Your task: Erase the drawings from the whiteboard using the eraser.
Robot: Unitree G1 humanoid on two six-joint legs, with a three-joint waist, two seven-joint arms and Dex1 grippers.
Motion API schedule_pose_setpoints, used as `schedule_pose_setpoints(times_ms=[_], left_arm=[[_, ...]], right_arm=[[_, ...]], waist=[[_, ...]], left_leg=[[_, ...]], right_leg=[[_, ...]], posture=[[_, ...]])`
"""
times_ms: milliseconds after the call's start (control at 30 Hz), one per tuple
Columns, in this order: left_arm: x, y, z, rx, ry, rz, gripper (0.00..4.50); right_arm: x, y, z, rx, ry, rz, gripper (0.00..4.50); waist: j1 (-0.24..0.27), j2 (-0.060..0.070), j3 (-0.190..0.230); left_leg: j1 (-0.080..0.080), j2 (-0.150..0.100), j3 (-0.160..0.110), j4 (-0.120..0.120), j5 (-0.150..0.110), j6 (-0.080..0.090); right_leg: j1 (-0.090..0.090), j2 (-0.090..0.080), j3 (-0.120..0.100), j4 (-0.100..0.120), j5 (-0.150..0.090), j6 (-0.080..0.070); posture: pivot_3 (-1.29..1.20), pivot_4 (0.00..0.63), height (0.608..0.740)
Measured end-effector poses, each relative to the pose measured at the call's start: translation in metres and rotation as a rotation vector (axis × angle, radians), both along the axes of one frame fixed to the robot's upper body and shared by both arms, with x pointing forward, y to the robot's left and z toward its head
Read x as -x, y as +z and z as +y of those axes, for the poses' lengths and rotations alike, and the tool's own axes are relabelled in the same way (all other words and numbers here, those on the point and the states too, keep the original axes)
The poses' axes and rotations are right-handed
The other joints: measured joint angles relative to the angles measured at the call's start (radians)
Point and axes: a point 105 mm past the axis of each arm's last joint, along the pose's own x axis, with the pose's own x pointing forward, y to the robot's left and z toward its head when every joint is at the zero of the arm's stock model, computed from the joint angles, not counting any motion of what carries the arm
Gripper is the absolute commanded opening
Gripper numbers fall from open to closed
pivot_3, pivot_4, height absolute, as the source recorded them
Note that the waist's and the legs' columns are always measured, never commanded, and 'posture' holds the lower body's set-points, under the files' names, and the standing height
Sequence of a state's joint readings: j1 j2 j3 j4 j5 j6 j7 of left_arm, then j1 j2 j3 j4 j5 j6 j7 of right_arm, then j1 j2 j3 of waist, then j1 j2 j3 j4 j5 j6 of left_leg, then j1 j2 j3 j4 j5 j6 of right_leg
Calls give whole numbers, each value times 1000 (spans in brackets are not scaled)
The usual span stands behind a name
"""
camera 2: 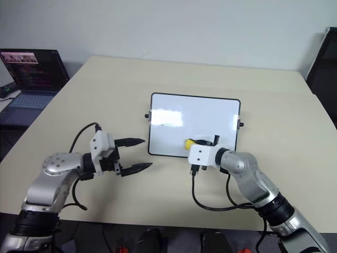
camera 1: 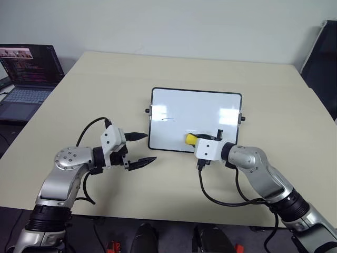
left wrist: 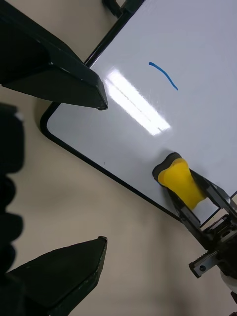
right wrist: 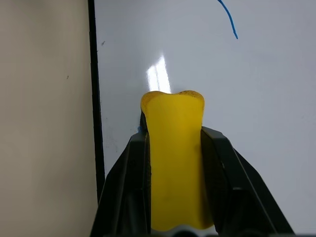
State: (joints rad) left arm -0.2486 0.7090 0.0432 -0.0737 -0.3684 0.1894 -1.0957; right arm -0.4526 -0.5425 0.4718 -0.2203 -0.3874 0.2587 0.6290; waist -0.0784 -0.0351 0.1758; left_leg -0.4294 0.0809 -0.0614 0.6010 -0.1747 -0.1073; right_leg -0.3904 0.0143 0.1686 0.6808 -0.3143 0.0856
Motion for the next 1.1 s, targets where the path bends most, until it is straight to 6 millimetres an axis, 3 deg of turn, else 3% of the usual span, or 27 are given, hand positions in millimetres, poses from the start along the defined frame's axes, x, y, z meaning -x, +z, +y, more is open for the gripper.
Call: schedule_pose_setpoints(times_ms=[267,400,567,733,933,1100], left_arm=[[-6,8,-2,13,16,-4,4500],[-6,7,-2,13,18,5,4500],[-7,6,-1,10,22,14,4500],[-7,6,-1,10,23,17,4500],[-7,6,-1,10,25,16,4500],[-7,9,-3,10,32,5,4500]], right_arm=[[4,-11,4,53,25,-12,1067],[11,-20,-9,83,9,21,1067],[11,-19,-32,108,-44,29,1067],[9,-18,-34,100,-54,29,1067],[0,-13,-17,62,-35,21,1066],[-8,-7,12,32,12,2,1066]], waist=[[-3,0,0],[3,0,0],[9,-1,0],[10,-1,0],[-2,-1,-1],[-11,-1,0]], left_leg=[[0,0,0,4,0,0],[0,0,0,6,0,0],[0,0,0,8,1,1],[1,0,1,8,3,4],[2,0,2,8,4,6],[3,0,3,8,4,6]], right_leg=[[1,0,0,1,1,2],[2,0,1,1,1,3],[2,0,2,0,1,-2],[2,0,2,0,3,-3],[2,0,3,1,6,-3],[2,0,4,1,6,-3]], posture=[[0,150,740],[0,150,740],[0,150,740],[0,150,740],[0,150,740],[0,150,740]])
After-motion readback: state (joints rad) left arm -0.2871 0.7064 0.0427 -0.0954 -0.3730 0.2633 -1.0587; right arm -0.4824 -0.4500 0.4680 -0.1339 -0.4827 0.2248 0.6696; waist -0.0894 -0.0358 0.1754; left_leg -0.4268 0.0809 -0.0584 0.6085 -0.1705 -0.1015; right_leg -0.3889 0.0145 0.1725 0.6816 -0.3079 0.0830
